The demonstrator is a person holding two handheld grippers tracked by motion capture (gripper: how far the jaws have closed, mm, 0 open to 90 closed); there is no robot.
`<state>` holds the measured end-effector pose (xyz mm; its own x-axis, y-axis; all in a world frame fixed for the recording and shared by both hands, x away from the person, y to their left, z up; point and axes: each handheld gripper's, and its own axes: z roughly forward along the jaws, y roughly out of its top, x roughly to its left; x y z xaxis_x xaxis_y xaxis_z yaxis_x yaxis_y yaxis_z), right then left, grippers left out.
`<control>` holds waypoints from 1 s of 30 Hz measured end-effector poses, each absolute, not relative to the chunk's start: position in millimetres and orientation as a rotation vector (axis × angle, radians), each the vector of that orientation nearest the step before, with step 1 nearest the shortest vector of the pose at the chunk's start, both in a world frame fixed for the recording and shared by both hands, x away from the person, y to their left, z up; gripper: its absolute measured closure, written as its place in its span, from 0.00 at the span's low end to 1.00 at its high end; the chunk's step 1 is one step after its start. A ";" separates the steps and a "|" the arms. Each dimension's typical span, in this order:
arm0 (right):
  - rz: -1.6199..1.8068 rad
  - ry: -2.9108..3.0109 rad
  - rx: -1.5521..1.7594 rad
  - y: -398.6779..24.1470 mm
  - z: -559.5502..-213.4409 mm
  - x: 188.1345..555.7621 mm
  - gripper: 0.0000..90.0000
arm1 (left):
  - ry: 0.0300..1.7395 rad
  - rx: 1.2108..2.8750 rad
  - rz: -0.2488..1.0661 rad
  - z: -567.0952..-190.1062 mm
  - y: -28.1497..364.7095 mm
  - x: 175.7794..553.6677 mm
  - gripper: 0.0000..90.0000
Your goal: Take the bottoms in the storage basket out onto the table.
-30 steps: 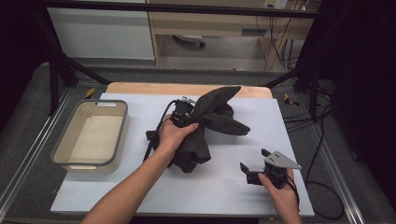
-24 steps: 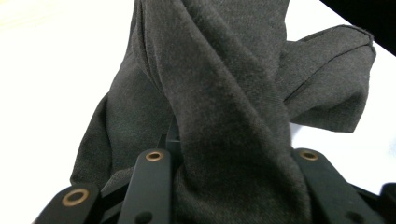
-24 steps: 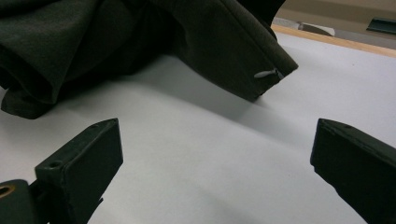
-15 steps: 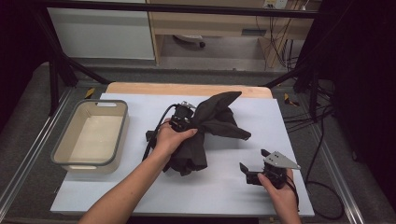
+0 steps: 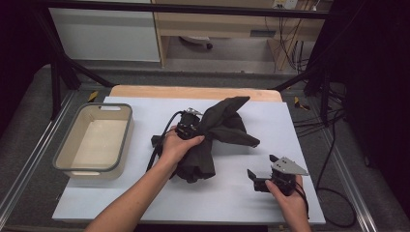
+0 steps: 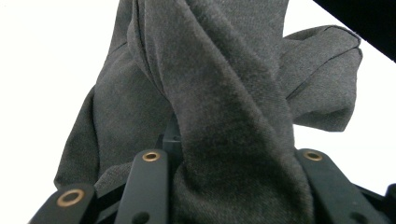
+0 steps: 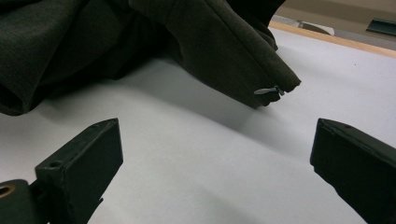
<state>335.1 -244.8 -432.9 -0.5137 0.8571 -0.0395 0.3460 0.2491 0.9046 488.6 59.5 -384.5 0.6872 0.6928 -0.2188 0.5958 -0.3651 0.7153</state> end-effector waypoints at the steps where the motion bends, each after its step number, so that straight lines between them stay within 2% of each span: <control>1: 1.229 1.984 1.091 -244.9 -433.0 335.5 0.03 | 0.996 2.066 0.163 -382.6 59.9 490.1 0.69; 5: 1.233 1.976 1.102 -246.9 -433.1 336.5 0.03 | 1.008 2.052 0.172 -372.0 59.4 500.5 0.70; 8: 1.237 1.973 1.103 -247.4 -432.9 336.2 0.03 | 0.956 2.099 0.183 -368.6 53.1 503.6 0.70; 11: 1.237 1.976 1.100 -247.4 -432.9 336.2 0.04 | 0.914 2.160 0.174 -373.3 45.9 500.3 0.69; 17: 1.230 1.984 1.098 -247.4 -433.5 336.9 0.04 | 0.896 2.166 0.119 -384.3 40.2 491.9 0.65; 19: 1.229 1.985 1.095 -247.1 -433.5 337.0 0.04 | 0.906 2.145 0.128 -385.0 40.7 490.2 0.62; 20: 1.227 1.987 1.095 -246.4 -433.6 336.9 0.04 | 0.923 2.119 0.109 -385.8 41.7 490.2 0.56; 25: 1.224 1.996 1.091 -244.5 -434.1 336.8 0.04 | 0.947 2.082 0.092 -390.4 44.7 488.7 0.53; 30: 1.224 1.997 1.090 -244.0 -434.1 336.9 0.04 | 0.959 2.052 0.087 -391.8 43.8 487.4 0.43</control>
